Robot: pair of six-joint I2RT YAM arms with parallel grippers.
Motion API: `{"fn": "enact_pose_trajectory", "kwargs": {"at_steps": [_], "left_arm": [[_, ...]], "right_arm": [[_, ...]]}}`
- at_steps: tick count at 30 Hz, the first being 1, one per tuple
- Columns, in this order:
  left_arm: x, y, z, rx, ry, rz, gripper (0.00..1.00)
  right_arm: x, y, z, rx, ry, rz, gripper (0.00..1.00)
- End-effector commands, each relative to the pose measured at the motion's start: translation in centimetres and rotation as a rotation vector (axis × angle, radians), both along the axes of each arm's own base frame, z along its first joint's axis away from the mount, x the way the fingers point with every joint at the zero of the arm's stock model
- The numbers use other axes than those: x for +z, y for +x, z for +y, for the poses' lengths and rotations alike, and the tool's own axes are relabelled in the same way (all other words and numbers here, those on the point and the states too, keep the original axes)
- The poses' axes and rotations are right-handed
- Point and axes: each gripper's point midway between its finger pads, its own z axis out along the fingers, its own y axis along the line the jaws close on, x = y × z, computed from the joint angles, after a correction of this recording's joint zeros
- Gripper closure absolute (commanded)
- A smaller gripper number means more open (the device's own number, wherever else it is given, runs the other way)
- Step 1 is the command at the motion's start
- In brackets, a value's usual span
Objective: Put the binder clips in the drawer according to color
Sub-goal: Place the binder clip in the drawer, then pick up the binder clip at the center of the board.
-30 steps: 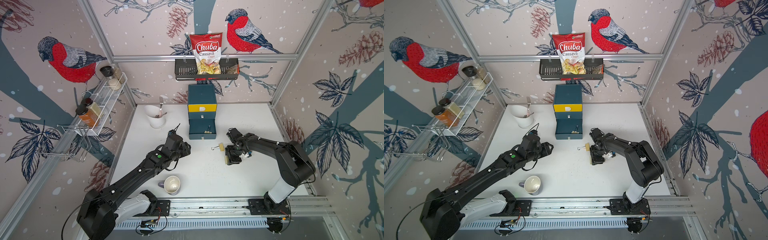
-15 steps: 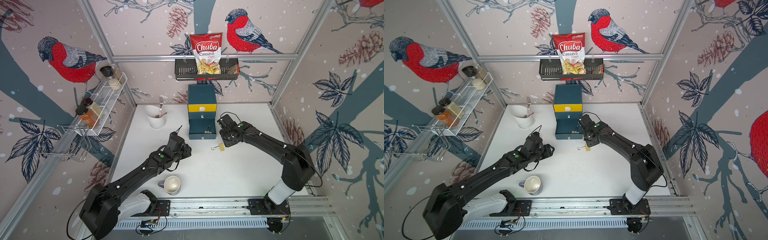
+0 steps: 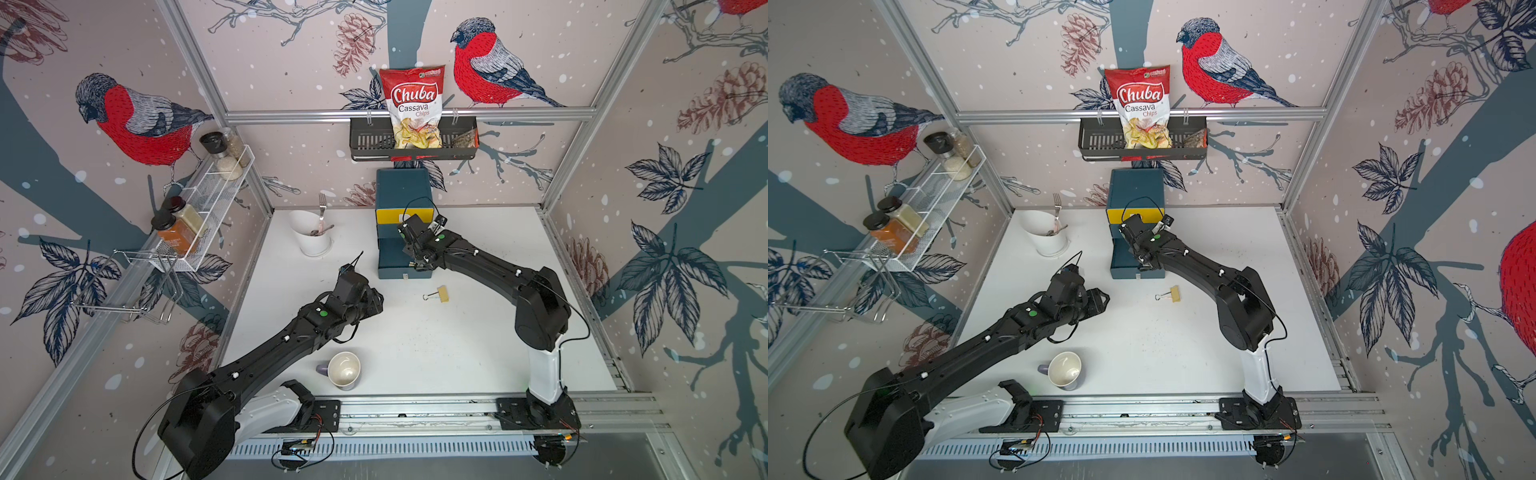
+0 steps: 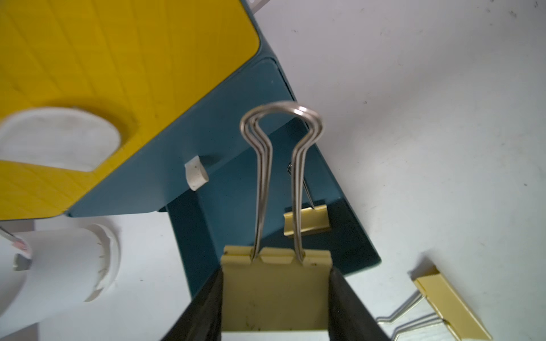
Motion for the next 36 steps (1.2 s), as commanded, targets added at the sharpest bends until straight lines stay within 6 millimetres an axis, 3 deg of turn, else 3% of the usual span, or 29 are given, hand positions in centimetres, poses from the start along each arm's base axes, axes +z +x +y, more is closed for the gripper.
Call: {"fn": "enact_pose_trajectory", "kwargs": {"at_steps": [1, 7, 15, 19, 24, 29, 32, 36], "left_arm": [[0.9, 0.5, -0.3, 0.001, -0.015, -0.035, 0.43], [0.8, 0.4, -0.2, 0.005, -0.016, -0.03, 0.43], [1.2, 0.5, -0.2, 0.005, -0.019, -0.038, 0.43], [1.2, 0.4, -0.3, 0.004, -0.021, -0.037, 0.43], [1.5, 0.4, -0.1, 0.008, -0.02, -0.045, 0.41], [1.5, 0.4, 0.0, 0.011, -0.019, -0.046, 0.41], [1.7, 0.4, 0.1, 0.018, -0.024, -0.05, 0.41], [1.6, 0.3, 0.2, 0.028, -0.031, -0.048, 0.41]], "right_arm": [[-0.8, 0.5, 0.7, 0.084, -0.086, -0.016, 0.53], [-3.1, 1.3, 1.9, 0.156, -0.166, 0.019, 0.5], [-5.7, 0.9, 1.6, 0.164, -0.252, 0.094, 0.5], [-5.6, 1.0, 1.6, 0.174, -0.253, 0.093, 0.37], [-3.6, 0.9, 1.4, 0.154, -0.247, 0.057, 0.19], [0.4, 0.1, 0.6, 0.098, -0.201, 0.006, 0.18], [2.8, -1.2, -1.2, 0.004, -0.124, -0.015, 0.19], [3.1, -3.4, -5.3, -0.169, 0.05, 0.055, 0.19]]}}
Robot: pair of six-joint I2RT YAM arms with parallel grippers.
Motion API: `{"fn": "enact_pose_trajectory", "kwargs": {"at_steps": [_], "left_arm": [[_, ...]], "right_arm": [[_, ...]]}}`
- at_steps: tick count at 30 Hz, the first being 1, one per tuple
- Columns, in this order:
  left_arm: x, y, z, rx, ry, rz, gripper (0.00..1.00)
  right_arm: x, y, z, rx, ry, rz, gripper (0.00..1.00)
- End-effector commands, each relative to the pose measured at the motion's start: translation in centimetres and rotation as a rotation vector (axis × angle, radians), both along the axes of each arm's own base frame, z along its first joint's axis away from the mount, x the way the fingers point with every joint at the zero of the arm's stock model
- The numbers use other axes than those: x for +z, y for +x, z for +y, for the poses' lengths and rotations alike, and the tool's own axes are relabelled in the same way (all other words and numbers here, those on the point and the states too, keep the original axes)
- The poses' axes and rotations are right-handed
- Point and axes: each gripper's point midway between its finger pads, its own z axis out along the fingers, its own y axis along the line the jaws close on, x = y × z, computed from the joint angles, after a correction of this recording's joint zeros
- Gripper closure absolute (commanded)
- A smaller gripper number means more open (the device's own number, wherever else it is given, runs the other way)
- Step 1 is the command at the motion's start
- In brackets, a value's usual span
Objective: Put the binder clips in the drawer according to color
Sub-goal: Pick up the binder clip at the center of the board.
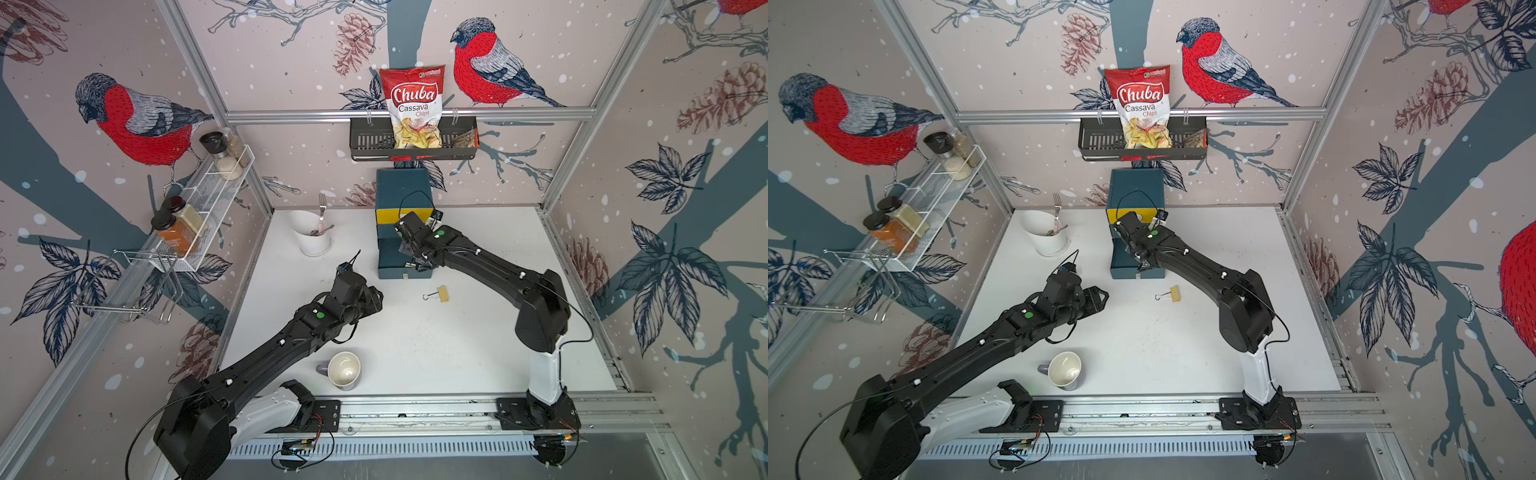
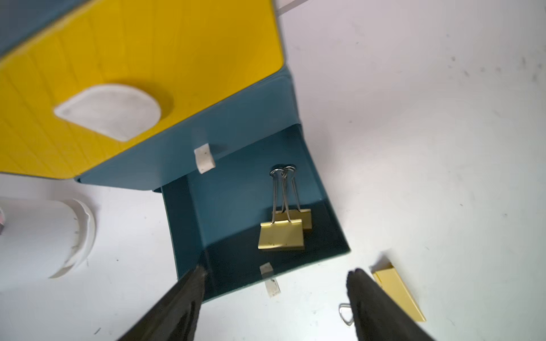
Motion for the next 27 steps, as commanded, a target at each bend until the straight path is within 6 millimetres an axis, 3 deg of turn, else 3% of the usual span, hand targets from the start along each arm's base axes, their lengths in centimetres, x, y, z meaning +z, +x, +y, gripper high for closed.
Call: {"fn": "enact_pose_trajectory", "kwargs": {"at_steps": [1, 4, 10, 13, 20, 27], "left_arm": [[0.3, 0.1, 0.0, 0.012, -0.013, -0.01, 0.41], [0.1, 0.0, 0.1, 0.012, -0.005, -0.008, 0.41], [0.0, -0.4, 0.6, 0.007, 0.018, -0.003, 0.42], [0.1, -0.6, 0.9, 0.012, 0.02, -0.009, 0.42], [0.1, -1.0, 1.1, 0.012, 0.019, -0.003, 0.42], [0.3, -1.2, 1.4, 0.016, 0.022, -0.007, 0.42]], "right_arm": [[-1.1, -1.9, -3.5, -0.204, 0.157, 0.077, 0.19], [-3.7, -3.7, -6.2, -0.335, 0.291, 0.177, 0.17], [-7.8, -6.0, -8.5, -0.503, 0.433, 0.385, 0.08], [-9.1, -6.3, -8.0, -0.536, 0.456, 0.46, 0.03], [-12.8, -7.1, -6.7, -0.609, 0.467, 0.629, 0.03], [-14.2, -6.3, -6.6, -0.651, 0.463, 0.661, 0.01]]}}
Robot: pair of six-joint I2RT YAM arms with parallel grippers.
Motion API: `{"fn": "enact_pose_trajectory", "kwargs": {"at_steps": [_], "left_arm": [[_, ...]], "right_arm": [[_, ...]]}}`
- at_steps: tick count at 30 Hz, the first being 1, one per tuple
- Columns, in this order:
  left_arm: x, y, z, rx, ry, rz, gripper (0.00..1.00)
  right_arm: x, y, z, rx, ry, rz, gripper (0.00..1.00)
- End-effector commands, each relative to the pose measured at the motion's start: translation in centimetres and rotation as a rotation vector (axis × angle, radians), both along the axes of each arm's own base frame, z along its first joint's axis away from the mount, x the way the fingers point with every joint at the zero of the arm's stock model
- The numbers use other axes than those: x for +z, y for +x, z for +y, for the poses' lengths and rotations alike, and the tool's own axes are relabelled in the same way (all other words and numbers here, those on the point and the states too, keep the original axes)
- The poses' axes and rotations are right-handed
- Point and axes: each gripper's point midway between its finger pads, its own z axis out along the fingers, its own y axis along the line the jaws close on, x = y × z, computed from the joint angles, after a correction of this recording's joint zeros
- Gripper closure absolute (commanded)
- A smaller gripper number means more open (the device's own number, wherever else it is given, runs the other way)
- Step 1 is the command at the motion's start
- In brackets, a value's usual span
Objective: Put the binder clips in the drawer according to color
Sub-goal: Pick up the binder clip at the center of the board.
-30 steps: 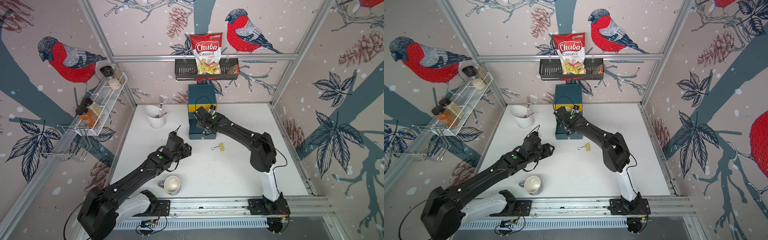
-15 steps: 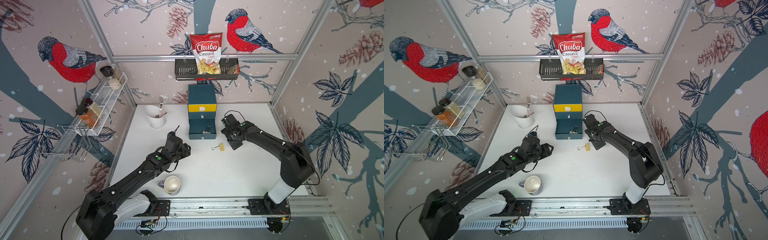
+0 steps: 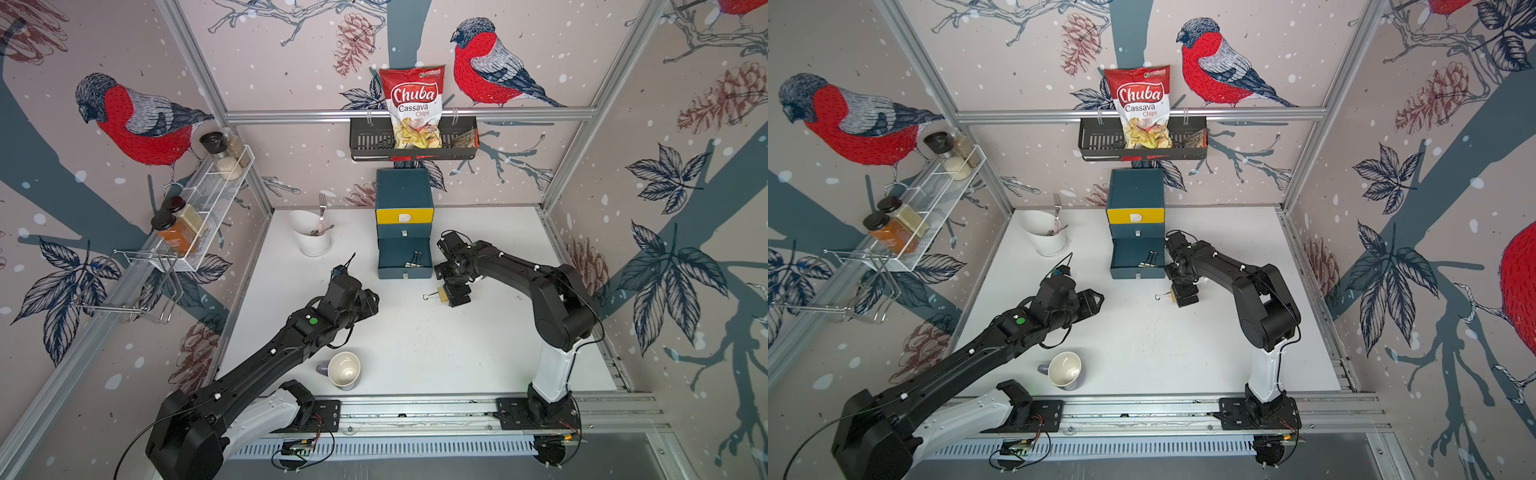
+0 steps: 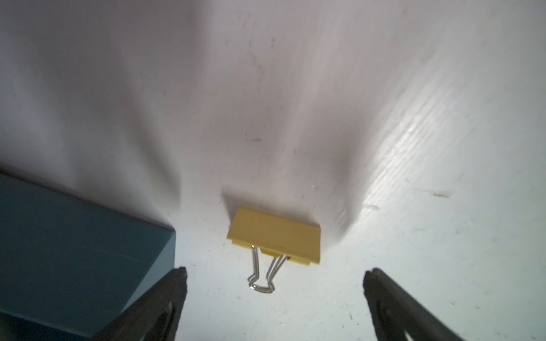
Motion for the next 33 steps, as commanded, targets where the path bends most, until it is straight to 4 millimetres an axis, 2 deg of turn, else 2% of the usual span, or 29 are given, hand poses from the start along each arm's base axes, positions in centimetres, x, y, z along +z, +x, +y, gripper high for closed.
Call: {"fn": "enact_pose_trajectory", "kwargs": {"at_steps": [1, 6, 11, 17, 23, 27, 30, 33], "left_arm": [[-0.2, -0.1, 0.4, 0.003, 0.025, -0.006, 0.42], [0.0, 0.0, 0.3, 0.002, 0.022, -0.009, 0.42], [0.0, 0.1, 0.2, -0.001, 0.022, -0.011, 0.42], [0.1, 0.0, 0.3, 0.001, 0.023, -0.013, 0.43], [0.2, 0.2, 0.1, -0.001, 0.018, -0.016, 0.43], [0.2, 0.3, 0.0, -0.003, 0.017, -0.017, 0.43], [0.2, 0.3, 0.0, -0.004, 0.015, -0.018, 0.43], [0.2, 0.4, -0.1, -0.008, 0.015, -0.017, 0.43]], "right_arm": [[-0.6, -0.5, -0.1, -0.025, 0.007, 0.054, 0.01], [-1.5, -0.4, -0.5, -0.069, 0.018, 0.084, 0.01], [-1.9, 0.0, 0.0, -0.08, 0.036, 0.097, 0.06], [-2.3, 0.0, 0.0, -0.101, 0.029, 0.111, 0.18], [-2.9, -0.4, -0.3, -0.123, 0.025, 0.121, 0.25], [-3.0, -0.4, -0.3, -0.124, 0.024, 0.124, 0.35], [-2.7, -0.5, -0.4, -0.129, 0.026, 0.111, 0.46], [-2.0, -0.2, -0.5, -0.133, 0.027, 0.085, 0.47]]}}
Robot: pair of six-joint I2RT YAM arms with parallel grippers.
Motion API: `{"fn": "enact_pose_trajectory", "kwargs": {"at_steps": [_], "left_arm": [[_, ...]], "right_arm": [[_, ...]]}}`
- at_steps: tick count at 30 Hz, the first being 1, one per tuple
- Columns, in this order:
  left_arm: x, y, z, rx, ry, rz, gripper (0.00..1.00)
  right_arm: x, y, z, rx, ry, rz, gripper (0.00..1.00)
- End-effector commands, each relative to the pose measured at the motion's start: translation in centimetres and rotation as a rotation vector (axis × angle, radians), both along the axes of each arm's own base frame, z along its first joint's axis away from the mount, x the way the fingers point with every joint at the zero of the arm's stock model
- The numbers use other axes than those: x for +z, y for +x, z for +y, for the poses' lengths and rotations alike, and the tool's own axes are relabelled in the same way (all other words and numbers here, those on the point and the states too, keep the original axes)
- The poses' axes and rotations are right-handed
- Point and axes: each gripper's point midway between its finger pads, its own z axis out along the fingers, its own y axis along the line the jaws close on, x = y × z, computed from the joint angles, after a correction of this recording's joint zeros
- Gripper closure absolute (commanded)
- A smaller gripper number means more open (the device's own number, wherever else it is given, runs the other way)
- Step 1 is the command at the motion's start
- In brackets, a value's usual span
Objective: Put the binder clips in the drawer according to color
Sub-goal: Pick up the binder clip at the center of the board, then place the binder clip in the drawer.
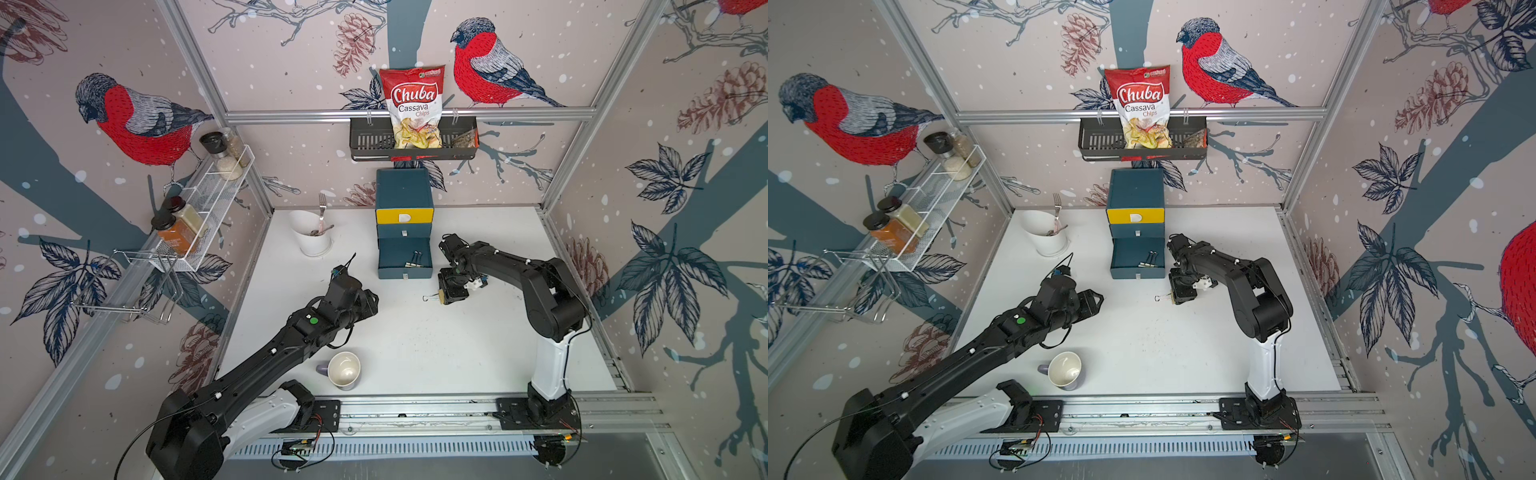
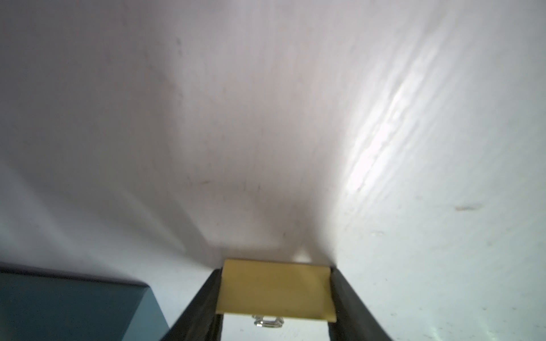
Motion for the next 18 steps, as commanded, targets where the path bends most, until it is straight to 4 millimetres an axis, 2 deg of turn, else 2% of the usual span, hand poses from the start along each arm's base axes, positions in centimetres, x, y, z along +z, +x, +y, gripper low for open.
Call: {"fn": "enact_pose_trajectory", "kwargs": {"at_steps": [1, 5, 8, 15, 18], "left_arm": [[0.4, 0.3, -0.2, -0.006, 0.002, -0.02, 0.43], [0.0, 0.3, -0.4, -0.011, -0.004, -0.013, 0.43], [-0.4, 0.2, -0.4, -0.01, -0.005, -0.008, 0.43], [-1.2, 0.1, 0.4, 0.014, 0.018, -0.006, 0.43], [-1.6, -0.1, 0.9, 0.032, 0.032, -0.003, 0.43]], "right_arm": [[0.8, 0.4, -0.5, -0.017, -0.026, -0.039, 0.49], [3.6, 1.4, -0.4, -0.017, -0.046, -0.157, 0.54], [6.5, 2.4, 0.5, -0.009, -0.048, -0.276, 0.54], [11.2, 4.5, 5.2, 0.019, 0.026, -0.426, 0.53], [12.0, 5.8, 7.7, 0.016, 0.073, -0.452, 0.52]]}}
